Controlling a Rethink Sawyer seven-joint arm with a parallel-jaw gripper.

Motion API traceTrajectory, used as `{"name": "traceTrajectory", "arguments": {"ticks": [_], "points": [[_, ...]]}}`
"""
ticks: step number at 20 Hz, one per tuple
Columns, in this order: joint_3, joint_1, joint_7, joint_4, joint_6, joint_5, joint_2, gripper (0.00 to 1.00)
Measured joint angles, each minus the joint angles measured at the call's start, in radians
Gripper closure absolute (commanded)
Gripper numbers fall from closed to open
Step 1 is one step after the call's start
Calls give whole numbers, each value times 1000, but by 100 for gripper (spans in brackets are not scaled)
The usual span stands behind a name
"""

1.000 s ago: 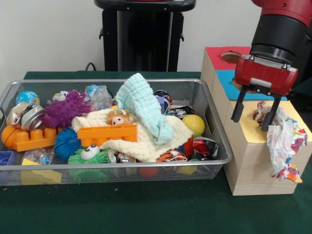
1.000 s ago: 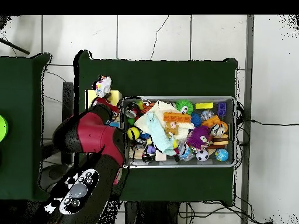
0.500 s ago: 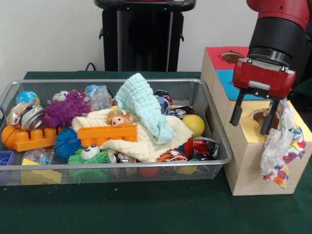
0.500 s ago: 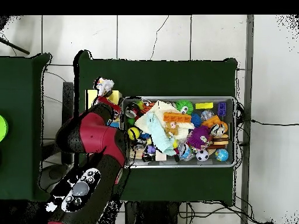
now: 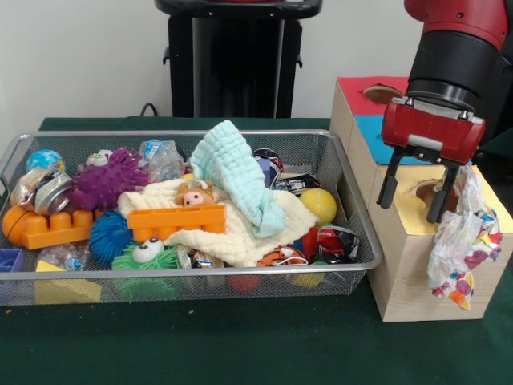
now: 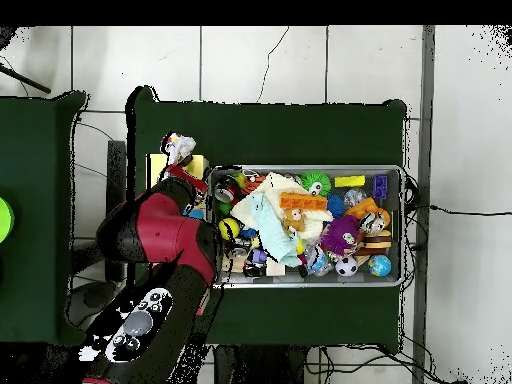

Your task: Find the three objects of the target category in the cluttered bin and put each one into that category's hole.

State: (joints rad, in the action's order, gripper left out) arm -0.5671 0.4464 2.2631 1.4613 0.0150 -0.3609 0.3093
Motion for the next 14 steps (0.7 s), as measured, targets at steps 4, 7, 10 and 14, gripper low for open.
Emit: {"name": "traceTrajectory", "arguments": {"ticks": [4, 7, 10, 14], "points": [[0, 0, 0, 0, 0, 0, 0, 0], [0, 0, 0, 1, -8, 0, 0, 0], [3, -1, 0, 3, -13, 0, 3, 0], [16, -10, 0, 13, -13, 0, 23, 0]]}}
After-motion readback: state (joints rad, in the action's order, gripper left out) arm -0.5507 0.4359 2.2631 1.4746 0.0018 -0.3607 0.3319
